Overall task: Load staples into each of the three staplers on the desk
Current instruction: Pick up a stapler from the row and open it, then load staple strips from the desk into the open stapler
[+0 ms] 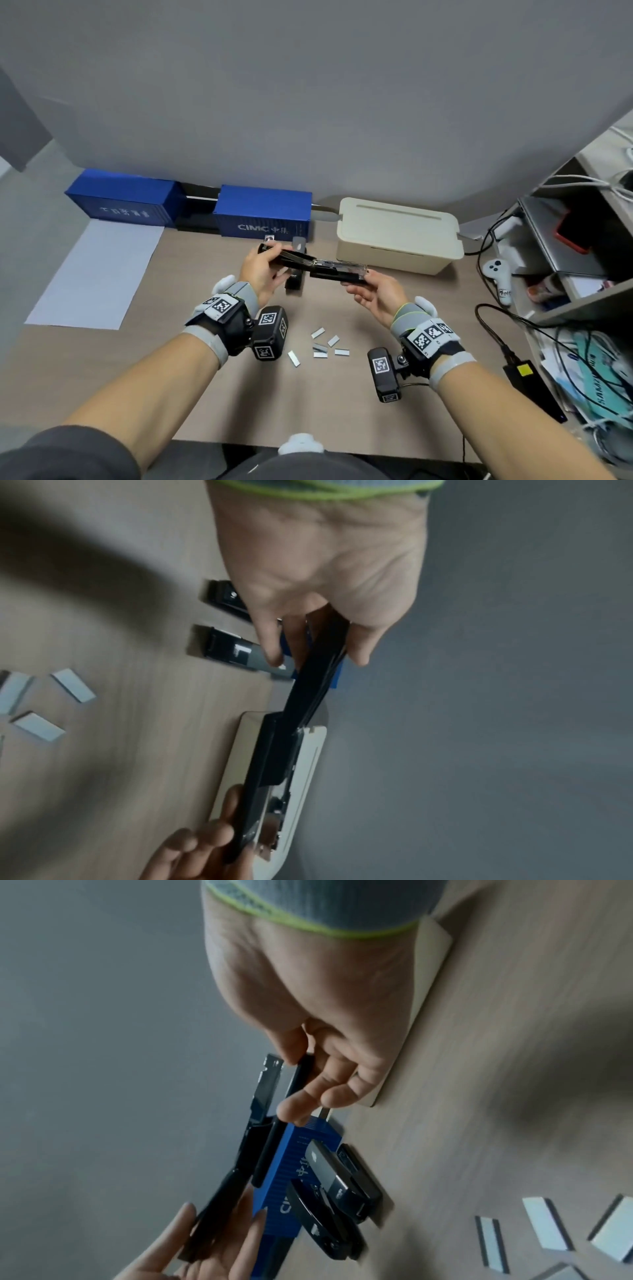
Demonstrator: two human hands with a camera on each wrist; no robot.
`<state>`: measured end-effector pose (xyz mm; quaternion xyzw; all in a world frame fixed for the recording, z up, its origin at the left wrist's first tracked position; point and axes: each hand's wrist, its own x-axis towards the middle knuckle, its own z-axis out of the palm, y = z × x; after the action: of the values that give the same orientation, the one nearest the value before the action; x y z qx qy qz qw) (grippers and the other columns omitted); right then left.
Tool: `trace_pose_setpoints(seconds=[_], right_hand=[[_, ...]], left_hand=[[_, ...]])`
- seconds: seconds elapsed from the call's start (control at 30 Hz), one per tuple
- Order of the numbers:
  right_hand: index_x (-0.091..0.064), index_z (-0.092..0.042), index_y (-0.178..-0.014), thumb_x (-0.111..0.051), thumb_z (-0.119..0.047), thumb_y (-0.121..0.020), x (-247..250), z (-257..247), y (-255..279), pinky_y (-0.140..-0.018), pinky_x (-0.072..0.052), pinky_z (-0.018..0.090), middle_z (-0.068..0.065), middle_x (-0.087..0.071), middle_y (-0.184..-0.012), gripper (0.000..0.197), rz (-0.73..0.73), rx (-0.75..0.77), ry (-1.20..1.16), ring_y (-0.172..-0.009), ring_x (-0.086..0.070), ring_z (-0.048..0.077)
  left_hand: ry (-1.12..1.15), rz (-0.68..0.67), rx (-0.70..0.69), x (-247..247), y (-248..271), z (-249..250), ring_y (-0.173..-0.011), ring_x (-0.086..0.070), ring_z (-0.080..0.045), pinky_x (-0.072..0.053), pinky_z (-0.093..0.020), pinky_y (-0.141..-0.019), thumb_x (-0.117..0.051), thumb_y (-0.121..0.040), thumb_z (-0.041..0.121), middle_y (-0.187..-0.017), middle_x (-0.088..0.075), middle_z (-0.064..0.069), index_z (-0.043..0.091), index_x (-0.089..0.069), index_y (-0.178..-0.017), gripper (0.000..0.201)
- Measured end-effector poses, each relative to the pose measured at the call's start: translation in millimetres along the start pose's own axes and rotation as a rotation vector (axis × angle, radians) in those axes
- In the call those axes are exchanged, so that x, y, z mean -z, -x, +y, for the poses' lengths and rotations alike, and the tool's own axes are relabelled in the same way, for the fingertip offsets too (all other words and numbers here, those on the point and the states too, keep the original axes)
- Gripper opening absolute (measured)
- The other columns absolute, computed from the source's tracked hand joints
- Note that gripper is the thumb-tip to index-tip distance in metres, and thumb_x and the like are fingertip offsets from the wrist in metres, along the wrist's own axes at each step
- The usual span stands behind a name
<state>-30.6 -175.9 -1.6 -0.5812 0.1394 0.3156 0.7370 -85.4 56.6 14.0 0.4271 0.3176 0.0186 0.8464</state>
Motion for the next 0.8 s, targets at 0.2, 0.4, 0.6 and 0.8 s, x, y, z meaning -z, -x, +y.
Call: trace_pose_setpoints(seconds=[0.2,0.4,0.6,0.8], right_hand=[[-0.063,-0.013,-0.104,-0.033,-0.014,-0.099,-3,10,2,-0.067,-0.046,0.027,0.012,-0.076,-0.085,0.03,-0.075,-0.037,0.024,-0.066,-0.07,0.013],[-0.064,-0.017,-0.107,-0.036,-0.03,-0.098,8,39,-3,-0.058,-0.046,0.023,0.009,-0.074,-0.095,0.032,0.049,-0.132,0.324,-0.07,-0.069,0.012],[-0.069,-0.005,-0.101,-0.066,-0.016,-0.081,42,90,-18,-0.071,-0.052,0.029,0.009,-0.068,-0.094,0.023,0.095,-0.203,0.996,-0.073,-0.063,0.02],[-0.059,-0.036,-0.084,-0.078,-0.039,-0.05,33,114,-18,-0.073,-0.05,0.024,-0.005,-0.051,-0.102,0.039,0.107,-0.219,1.434,-0.083,-0.061,0.015]], left_hand=[[-0.064,-0.11,0.26,1,10,-16,-0.106,-0.069,-0.032,-0.055,-0.043,-0.09,-0.063,-0.094,0.03,-0.111,-0.073,-0.009,0.015,-0.066,-0.109,0.022],[-0.061,0.032,0.278,12,12,-28,-0.098,-0.068,-0.033,-0.059,-0.034,-0.076,-0.064,-0.093,0.02,-0.107,-0.069,-0.013,0.011,-0.067,-0.112,0.021],[-0.102,0.127,0.295,36,16,-39,-0.087,-0.069,-0.029,-0.057,-0.033,-0.079,-0.068,-0.091,0.021,-0.1,-0.069,-0.012,0.011,-0.067,-0.098,0.013],[-0.09,0.167,0.326,57,20,-49,-0.087,-0.069,-0.027,-0.058,-0.031,-0.075,-0.065,-0.093,0.021,-0.103,-0.07,-0.011,0.011,-0.068,-0.107,0.017]])
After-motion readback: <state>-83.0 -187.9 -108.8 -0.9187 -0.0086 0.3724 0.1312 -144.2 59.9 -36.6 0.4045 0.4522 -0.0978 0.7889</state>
